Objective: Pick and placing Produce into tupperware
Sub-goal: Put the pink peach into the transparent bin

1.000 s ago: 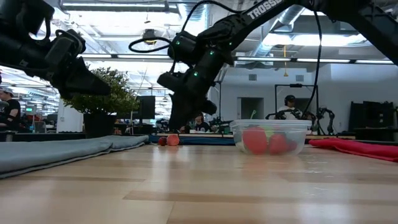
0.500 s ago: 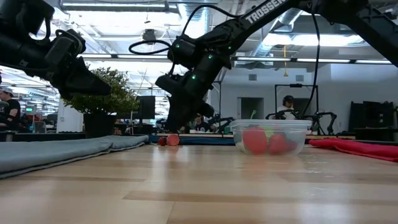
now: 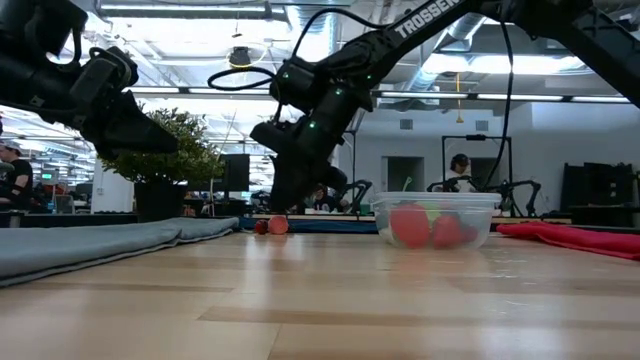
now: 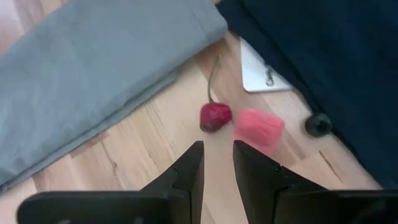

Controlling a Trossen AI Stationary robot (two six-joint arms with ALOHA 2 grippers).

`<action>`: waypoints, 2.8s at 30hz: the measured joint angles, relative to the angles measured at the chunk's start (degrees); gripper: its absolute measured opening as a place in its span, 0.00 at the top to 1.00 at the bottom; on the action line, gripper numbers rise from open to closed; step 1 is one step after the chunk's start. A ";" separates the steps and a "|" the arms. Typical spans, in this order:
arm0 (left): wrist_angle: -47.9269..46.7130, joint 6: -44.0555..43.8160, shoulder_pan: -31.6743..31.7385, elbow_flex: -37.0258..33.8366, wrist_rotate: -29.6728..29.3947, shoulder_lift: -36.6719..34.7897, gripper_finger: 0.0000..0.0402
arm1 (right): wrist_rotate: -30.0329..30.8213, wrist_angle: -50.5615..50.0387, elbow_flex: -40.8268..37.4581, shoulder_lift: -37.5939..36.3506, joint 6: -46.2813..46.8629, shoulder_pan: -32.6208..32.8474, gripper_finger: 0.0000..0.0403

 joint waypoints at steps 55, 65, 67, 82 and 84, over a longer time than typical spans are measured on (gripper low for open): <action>0.23 -0.02 0.01 0.02 3.44 0.00 0.78 | 19.80 0.11 -0.35 3.04 26.23 5.11 0.31; 0.05 -0.49 0.01 0.02 4.00 0.02 0.78 | 21.94 4.62 -0.12 4.23 24.55 5.97 0.31; -0.01 -0.55 -0.01 0.02 4.28 0.02 0.78 | 22.13 5.61 -0.10 3.85 23.81 6.00 0.31; -0.05 -1.02 -0.01 0.02 5.77 0.02 0.78 | 19.18 6.27 -0.02 3.74 23.67 3.77 0.40; -0.05 -1.07 -0.01 0.02 5.77 0.02 0.78 | 19.21 6.32 -0.02 3.74 23.75 3.61 0.41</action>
